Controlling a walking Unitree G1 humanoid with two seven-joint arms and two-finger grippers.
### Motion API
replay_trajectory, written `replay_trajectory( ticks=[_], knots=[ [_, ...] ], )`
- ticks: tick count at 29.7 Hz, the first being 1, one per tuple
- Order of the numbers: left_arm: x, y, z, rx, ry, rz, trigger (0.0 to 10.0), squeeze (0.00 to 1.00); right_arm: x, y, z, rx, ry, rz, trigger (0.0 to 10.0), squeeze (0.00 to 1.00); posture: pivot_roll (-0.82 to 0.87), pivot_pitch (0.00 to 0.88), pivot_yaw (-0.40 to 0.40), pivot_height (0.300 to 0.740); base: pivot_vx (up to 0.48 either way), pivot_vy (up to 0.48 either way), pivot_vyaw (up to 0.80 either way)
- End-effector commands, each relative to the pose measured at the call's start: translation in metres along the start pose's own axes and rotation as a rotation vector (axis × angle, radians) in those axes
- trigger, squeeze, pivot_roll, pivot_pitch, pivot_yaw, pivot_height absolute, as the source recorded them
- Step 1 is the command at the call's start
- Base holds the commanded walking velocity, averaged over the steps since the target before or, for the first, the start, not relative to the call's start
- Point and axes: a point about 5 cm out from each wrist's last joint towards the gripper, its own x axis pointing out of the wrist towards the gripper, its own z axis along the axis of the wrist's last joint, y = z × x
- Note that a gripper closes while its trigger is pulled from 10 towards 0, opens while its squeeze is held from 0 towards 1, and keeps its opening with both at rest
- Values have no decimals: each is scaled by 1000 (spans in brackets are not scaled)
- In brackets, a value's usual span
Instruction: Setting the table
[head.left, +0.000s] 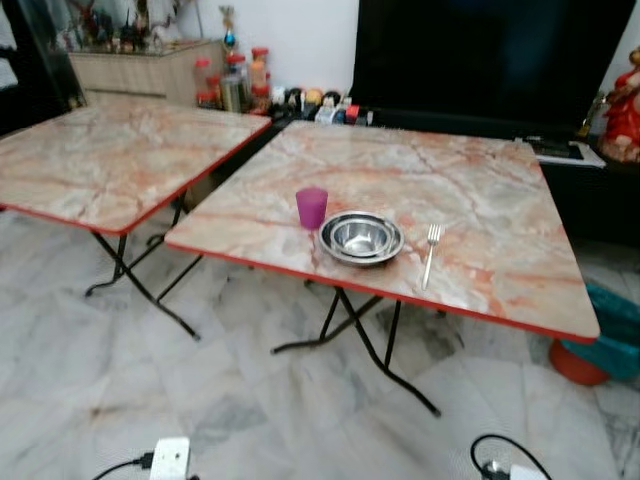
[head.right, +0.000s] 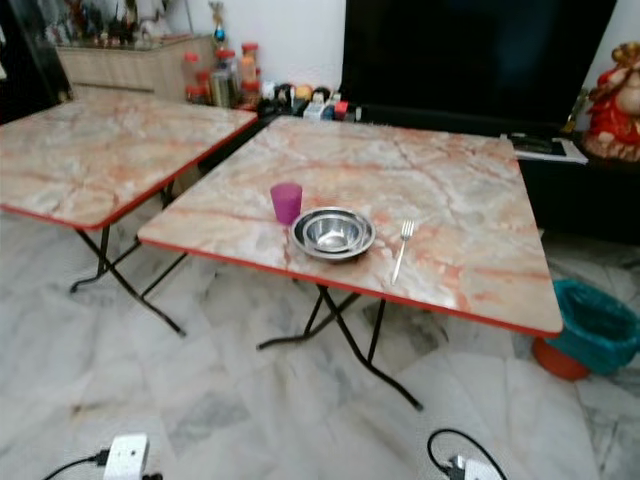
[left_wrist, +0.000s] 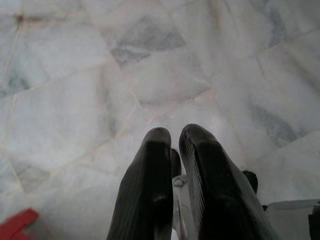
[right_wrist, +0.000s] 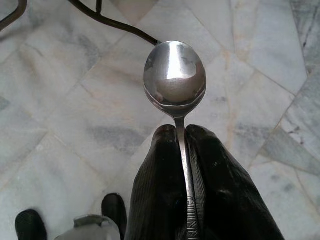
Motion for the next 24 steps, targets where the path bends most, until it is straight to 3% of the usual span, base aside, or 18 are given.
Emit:
replay_trajectory(
  ticks=[1, 7, 24],
  knots=[
    [0, 5, 2, -18, -5, 20, 10000, 0, 1, 5, 6, -1, -27, 15, 10000, 0, -48, 6, -39, 740, 0, 0, 0],
    [0, 5, 2, -13, -8, 26, 10000, 0, 3, 7, 11, -22, -42, 30, 10000, 0, -48, 5, -42, 740, 41, 0, 0],
    [0, 6, 3, -8, -5, 36, 10000, 0, 5, 12, 16, -44, -43, 43, 10000, 0, -46, 0, -42, 740, 348, 0, 0]
  ],
)
